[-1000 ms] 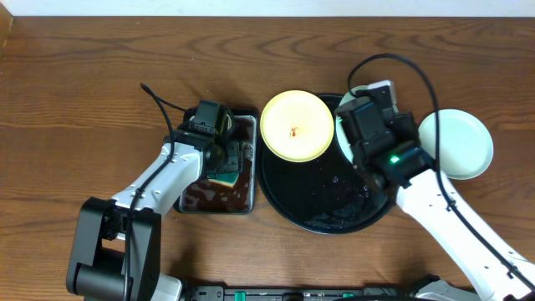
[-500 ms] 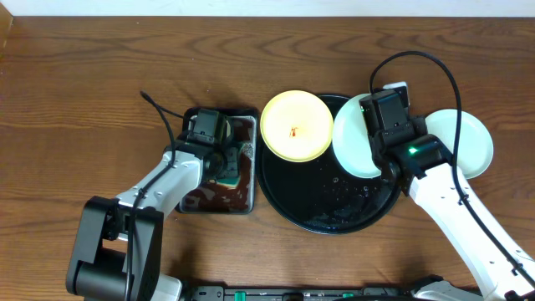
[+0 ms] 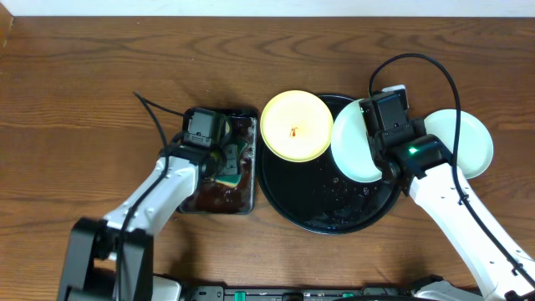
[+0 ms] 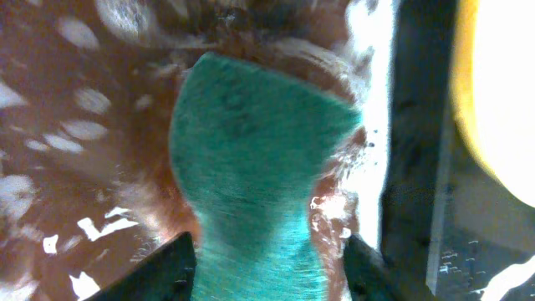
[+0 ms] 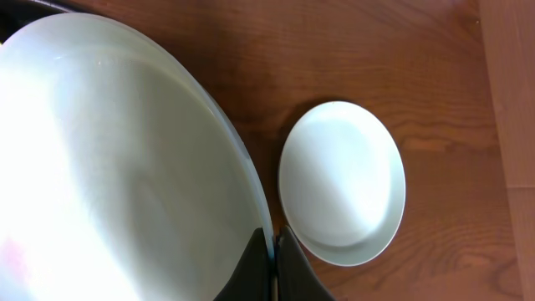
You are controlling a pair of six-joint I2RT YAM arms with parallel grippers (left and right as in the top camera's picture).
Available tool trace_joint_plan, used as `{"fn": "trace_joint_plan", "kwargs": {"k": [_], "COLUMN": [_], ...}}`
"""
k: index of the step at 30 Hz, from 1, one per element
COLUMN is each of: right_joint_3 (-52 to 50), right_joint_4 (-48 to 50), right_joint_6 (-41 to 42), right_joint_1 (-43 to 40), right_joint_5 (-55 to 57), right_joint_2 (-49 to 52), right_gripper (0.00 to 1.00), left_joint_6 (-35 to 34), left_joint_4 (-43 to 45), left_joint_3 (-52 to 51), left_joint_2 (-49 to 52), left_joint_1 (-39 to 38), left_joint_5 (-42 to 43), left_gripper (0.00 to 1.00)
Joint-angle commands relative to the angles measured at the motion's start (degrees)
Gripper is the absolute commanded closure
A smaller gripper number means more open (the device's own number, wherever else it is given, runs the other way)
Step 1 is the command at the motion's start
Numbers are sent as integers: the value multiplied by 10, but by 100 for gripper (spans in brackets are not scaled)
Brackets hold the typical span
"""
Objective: Clean dirty plates on tray and stack at the side
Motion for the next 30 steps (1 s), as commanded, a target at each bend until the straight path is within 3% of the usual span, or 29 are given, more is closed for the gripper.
{"fn": "trace_joint_plan", "kwargs": {"k": [1, 11, 12, 16, 30], "right_joint_3": [12, 12, 12, 12, 12], "right_joint_4": [0, 0, 0, 0, -3], "right_joint_6": [21, 21, 21, 21, 24], "right_joint_1": [-3, -3, -3, -3, -3], "right_joint_5": [2, -11, -11, -11, -11], "right_joint_2": [-1, -1, -1, -1, -1], "right_gripper": [99, 99, 99, 99, 99], "left_joint_6": [4, 3, 3, 3, 3], "left_joint_4": [-8, 15, 17, 23, 16], "left_joint_3": [13, -4, -4, -4, 0], "left_joint_2": [-6, 52, 62, 100, 55], "left_joint_1": [1, 1, 1, 1, 1], "left_joint_5": [-7, -7, -7, -7, -7], "left_gripper": [39, 43, 48, 92, 93]}}
